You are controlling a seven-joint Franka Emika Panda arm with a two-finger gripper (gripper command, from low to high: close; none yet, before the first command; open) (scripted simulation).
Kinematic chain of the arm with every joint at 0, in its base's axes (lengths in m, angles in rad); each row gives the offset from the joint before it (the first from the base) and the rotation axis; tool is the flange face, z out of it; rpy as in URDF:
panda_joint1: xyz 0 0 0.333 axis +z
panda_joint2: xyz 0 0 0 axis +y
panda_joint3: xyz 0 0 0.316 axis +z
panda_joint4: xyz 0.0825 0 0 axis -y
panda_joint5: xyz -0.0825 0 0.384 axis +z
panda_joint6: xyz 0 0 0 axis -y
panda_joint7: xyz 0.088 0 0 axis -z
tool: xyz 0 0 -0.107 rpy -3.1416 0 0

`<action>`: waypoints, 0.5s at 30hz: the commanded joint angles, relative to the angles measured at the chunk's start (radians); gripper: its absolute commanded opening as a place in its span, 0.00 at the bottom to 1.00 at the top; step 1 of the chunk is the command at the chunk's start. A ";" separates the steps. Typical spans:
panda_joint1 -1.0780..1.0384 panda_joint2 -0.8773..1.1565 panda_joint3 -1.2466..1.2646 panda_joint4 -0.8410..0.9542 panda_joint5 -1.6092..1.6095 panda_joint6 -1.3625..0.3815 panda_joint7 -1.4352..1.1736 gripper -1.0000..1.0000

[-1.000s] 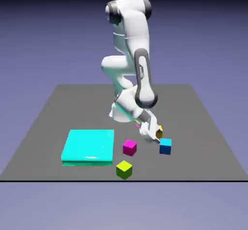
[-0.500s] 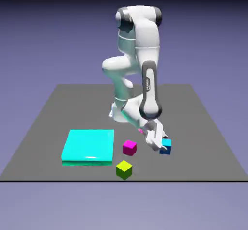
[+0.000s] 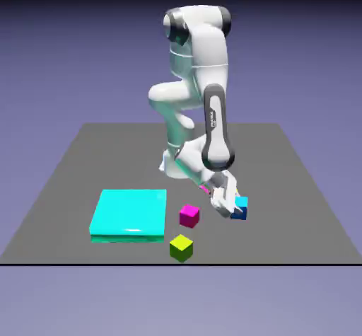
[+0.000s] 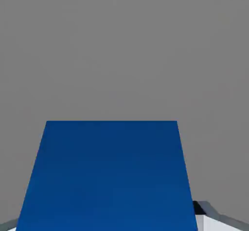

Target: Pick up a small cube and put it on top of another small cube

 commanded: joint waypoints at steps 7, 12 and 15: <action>-0.234 -0.085 0.197 -0.045 -0.084 0.043 0.043 0.00; -0.257 -0.036 0.093 0.077 -0.258 -0.052 0.106 0.00; -0.273 0.001 0.015 0.169 -0.389 -0.123 0.154 0.00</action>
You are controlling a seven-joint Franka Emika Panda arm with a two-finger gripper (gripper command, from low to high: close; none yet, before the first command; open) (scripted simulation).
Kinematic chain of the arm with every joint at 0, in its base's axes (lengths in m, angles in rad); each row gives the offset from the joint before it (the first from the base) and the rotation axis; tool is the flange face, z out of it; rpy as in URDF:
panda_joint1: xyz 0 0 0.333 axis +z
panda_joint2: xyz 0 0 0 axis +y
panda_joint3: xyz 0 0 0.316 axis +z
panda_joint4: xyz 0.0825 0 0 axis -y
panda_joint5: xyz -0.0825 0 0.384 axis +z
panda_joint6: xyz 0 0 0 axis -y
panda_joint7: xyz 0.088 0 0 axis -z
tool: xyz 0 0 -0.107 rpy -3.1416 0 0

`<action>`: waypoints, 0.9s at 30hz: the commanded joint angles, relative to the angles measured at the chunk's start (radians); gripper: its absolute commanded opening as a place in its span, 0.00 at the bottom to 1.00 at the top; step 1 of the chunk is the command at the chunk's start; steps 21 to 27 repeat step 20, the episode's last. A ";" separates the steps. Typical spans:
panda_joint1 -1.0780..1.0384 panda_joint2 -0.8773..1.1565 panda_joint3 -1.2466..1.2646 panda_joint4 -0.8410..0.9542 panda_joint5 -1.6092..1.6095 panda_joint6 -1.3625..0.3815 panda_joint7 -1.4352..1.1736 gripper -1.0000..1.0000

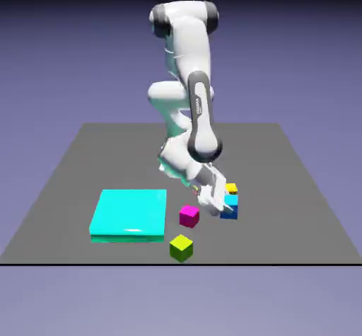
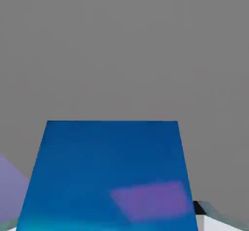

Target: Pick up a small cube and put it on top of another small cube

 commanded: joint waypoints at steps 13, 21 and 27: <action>-0.064 0.139 -0.297 0.348 -0.500 -0.271 0.184 0.00; -0.043 0.213 -0.261 0.350 -0.429 -0.203 0.136 1.00; -0.043 0.213 -0.261 0.350 -0.429 -0.203 0.136 1.00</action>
